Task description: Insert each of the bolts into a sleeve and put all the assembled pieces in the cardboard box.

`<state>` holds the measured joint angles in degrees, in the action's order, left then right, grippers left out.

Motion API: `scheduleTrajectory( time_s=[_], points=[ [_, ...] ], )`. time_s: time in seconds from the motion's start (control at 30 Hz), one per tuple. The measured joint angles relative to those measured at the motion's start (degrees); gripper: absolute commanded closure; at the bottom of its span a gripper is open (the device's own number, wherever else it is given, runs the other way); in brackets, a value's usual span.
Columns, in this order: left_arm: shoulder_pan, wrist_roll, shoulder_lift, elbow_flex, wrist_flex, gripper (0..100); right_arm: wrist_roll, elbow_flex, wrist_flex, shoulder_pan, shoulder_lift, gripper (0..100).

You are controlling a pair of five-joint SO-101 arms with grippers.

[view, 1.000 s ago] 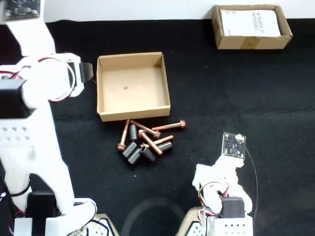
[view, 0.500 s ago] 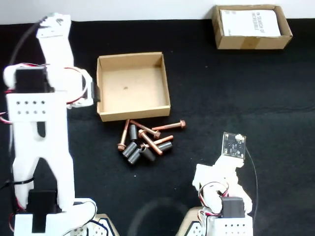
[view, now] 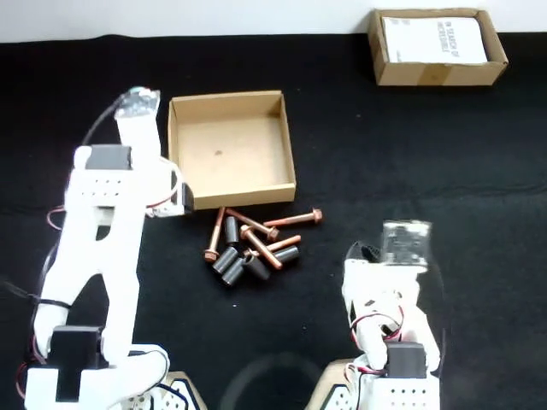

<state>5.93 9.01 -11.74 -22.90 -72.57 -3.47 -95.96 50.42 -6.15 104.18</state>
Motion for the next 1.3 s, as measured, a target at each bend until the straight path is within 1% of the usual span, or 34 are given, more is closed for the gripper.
scheduleTrajectory(
  time_s=[0.03, 0.1, 0.27, 0.37, 0.5, 0.6, 0.7, 0.83, 0.97, 1.07, 1.13, 1.2, 1.3],
  points=[
    [-0.44, 0.09, 0.0, -1.67, 1.93, 80, -4.31, 0.0, 0.0, -0.26, 0.0, 98.5],
    [-1.32, 0.09, 0.0, -5.1, 5.8, 80, -8.79, 0.09, 0.0, -1.05, 0.0, 98.5],
    [-3.87, 0.09, 0.0, -11.96, 14.68, 80, -10.99, 0.09, 2.11, -1.49, -0.09, 98.5],
    [-4.22, 0.09, 0.0, -15.38, 19.78, 80, -11.08, 0.44, 2.29, -1.58, -4.22, 98.5],
    [-4.31, 0.09, 0.0, -18.46, 25.05, 80, -11.16, 9.49, 2.64, -1.67, -17.41, 98.5],
    [-4.31, 0.09, 0.18, -20.66, 28.57, 80, -9.05, 20.22, 4.75, -1.67, -32.7, 98.5],
    [-4.31, 0.09, 3.43, -21.27, 31.56, 80, -6.86, 31.21, 6.33, -1.67, -50.81, 98.5],
    [-4.31, 0.18, 8.97, -18.11, 30.77, 80, -3.43, 42.99, 3.96, -2.2, -74.9, 98.5],
    [-4.31, 0.18, 12.66, -14.42, 28.22, 80, -2.02, 50.99, 3.69, -6.33, -93.63, 98.5],
    [-4.31, 0.18, 12.84, -13.98, 27.69, 80, -1.67, 53.8, -0.26, -10.81, -101.36, 98.6],
    [-4.31, 0.18, 12.92, -13.89, 27.6, 80, 0.53, 54.42, -2.99, -12.66, -104.0, 98.6],
    [-4.31, -1.49, 12.92, -13.89, 27.6, 80, 2.37, 55.03, -4.57, -13.8, -105.23, 98.6],
    [-4.31, -3.96, 12.48, -14.51, 27.16, 80, 2.37, 56.09, -6.07, -15.65, -105.58, 98.6]
  ],
)
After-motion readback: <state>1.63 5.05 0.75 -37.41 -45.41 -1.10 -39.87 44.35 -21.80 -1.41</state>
